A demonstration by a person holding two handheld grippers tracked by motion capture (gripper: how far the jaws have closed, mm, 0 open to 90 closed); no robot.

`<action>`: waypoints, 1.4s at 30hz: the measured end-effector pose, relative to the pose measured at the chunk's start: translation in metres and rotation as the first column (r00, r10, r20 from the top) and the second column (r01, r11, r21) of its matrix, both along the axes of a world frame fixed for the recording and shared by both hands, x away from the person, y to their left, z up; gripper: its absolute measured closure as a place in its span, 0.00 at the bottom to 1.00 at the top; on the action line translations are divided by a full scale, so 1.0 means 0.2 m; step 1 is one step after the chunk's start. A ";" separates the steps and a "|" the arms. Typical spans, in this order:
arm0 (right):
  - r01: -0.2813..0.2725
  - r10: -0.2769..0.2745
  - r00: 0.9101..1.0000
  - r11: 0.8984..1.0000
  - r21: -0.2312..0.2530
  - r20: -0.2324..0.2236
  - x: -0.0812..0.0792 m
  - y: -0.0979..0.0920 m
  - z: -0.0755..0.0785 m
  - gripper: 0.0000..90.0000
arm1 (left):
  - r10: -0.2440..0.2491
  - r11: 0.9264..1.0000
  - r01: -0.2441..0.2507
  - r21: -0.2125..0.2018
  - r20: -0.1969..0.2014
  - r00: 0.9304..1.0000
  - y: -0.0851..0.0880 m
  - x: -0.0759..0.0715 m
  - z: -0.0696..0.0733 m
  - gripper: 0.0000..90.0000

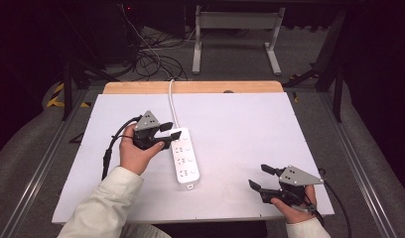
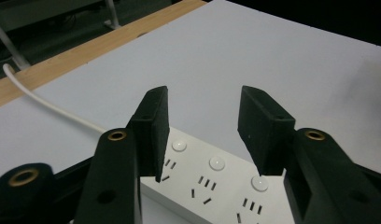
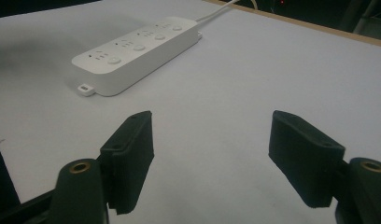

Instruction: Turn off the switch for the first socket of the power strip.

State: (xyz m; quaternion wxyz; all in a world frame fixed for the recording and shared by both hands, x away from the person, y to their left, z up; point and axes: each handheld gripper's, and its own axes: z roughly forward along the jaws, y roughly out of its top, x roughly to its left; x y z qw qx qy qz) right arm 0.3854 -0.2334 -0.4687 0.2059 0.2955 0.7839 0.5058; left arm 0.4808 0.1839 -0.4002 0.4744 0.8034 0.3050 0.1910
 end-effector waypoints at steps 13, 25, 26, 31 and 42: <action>-0.010 0.010 1.000 1.000 -0.002 0.002 0.00 0.00 0.00 0.36 | -0.024 1.000 0.025 0.011 -0.022 0.999 -0.03 0.08 -0.08 0.99; -0.013 0.013 1.000 1.000 0.001 -0.001 0.00 0.00 0.00 0.36 | -0.011 1.000 0.009 -0.023 -0.076 0.997 -0.04 0.16 -0.15 1.00; -0.013 0.013 1.000 1.000 0.001 -0.002 0.00 0.00 0.00 0.36 | -0.012 1.000 0.010 -0.017 -0.075 0.997 -0.05 0.17 -0.15 1.00; -0.014 0.014 1.000 1.000 0.001 -0.003 0.00 0.00 0.00 0.36 | -0.004 0.999 0.000 -0.040 -0.104 0.995 -0.06 0.20 -0.20 1.00; -0.006 0.006 1.000 1.000 -0.001 -0.005 0.00 -0.01 -0.01 0.36 | 0.042 0.999 -0.040 0.021 -0.103 0.994 -0.10 0.24 -0.27 1.00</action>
